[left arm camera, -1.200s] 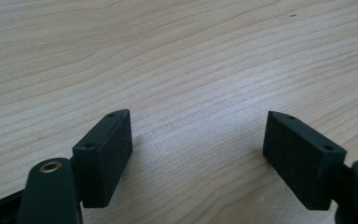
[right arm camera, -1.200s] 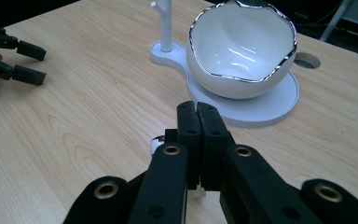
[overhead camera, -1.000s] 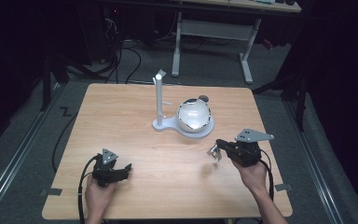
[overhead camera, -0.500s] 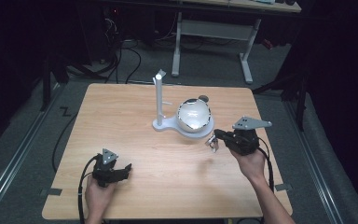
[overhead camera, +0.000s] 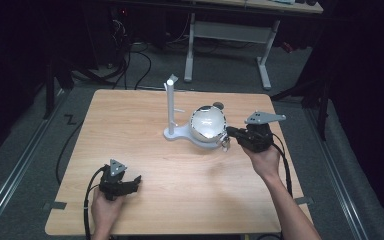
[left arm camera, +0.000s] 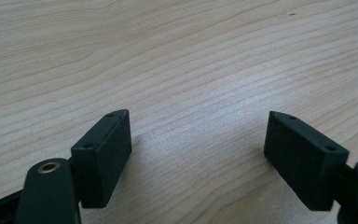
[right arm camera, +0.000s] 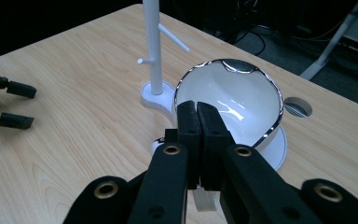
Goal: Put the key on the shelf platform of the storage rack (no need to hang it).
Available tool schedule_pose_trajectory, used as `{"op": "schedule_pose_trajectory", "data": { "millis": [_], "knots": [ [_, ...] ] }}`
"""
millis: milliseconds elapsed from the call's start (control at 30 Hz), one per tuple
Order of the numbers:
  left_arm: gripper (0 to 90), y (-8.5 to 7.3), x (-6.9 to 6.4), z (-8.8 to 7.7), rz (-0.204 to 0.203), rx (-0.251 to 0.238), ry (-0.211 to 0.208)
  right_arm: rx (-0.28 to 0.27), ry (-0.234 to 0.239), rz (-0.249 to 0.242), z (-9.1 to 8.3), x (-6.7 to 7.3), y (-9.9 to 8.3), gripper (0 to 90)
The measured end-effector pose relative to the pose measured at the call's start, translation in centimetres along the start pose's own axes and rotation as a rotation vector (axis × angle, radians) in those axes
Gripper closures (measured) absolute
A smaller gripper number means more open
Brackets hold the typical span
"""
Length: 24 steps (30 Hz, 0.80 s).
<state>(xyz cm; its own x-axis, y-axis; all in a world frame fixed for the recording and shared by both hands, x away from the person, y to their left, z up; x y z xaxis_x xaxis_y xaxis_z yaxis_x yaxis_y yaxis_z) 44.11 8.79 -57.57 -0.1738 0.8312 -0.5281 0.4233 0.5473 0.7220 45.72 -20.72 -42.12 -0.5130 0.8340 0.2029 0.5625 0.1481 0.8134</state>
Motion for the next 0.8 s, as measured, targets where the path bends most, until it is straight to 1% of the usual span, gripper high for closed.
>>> {"op": "schedule_pose_trajectory", "data": {
  "millis": [33,167,433,600,633,667,700,733,800],
  "knots": [
    [23.4,0.0,0.0,0.0,0.0,0.0,0.0,0.0,0.0,0.0,0.0,0.0,0.0,89.6],
    [23.4,0.0,0.0,0.0,0.001,-0.001,0.0,0.001,-0.001,0.015,0.2,-0.1,0.9,89.6],
    [23.1,0.0,0.0,0.0,0.004,-0.001,-0.001,0.001,-0.013,0.014,0.5,-0.2,2.2,89.6],
    [23.1,0.0,0.0,0.0,0.002,-0.001,0.0,0.003,-0.026,0.013,0.9,-0.2,3.3,89.6],
    [23.1,0.0,0.0,0.0,0.004,-0.001,-0.001,0.002,-0.03,0.016,1.0,-0.1,3.7,89.6],
    [23.1,0.0,0.0,0.0,0.004,-0.001,-0.001,0.002,-0.03,0.016,1.0,-0.1,3.7,89.6],
    [23.1,0.0,0.0,0.0,-0.003,0.001,0.002,0.001,-0.031,0.016,1.1,0.0,3.9,89.6],
    [23.1,0.0,0.0,0.0,0.005,-0.001,-0.001,0.002,-0.027,0.012,1.4,0.2,4.3,89.6],
    [23.1,0.0,0.0,0.0,0.004,-0.001,-0.001,0.004,-0.029,0.009,1.5,0.3,4.5,89.6]
  ]
}}
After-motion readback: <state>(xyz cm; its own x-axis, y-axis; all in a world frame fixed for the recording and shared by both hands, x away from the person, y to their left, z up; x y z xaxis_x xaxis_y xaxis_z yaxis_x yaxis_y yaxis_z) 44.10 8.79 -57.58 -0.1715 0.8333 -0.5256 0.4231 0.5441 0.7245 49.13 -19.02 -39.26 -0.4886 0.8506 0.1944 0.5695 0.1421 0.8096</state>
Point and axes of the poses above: each handheld gripper's, and its own axes: z roughly forward along the jaws, y roughly out of its top, x roughly to its left, the point moved 9 cm from there along z, roughly forward along the jaws, and after that the axes turned 15 degrees about z, right-handed, at the moved point
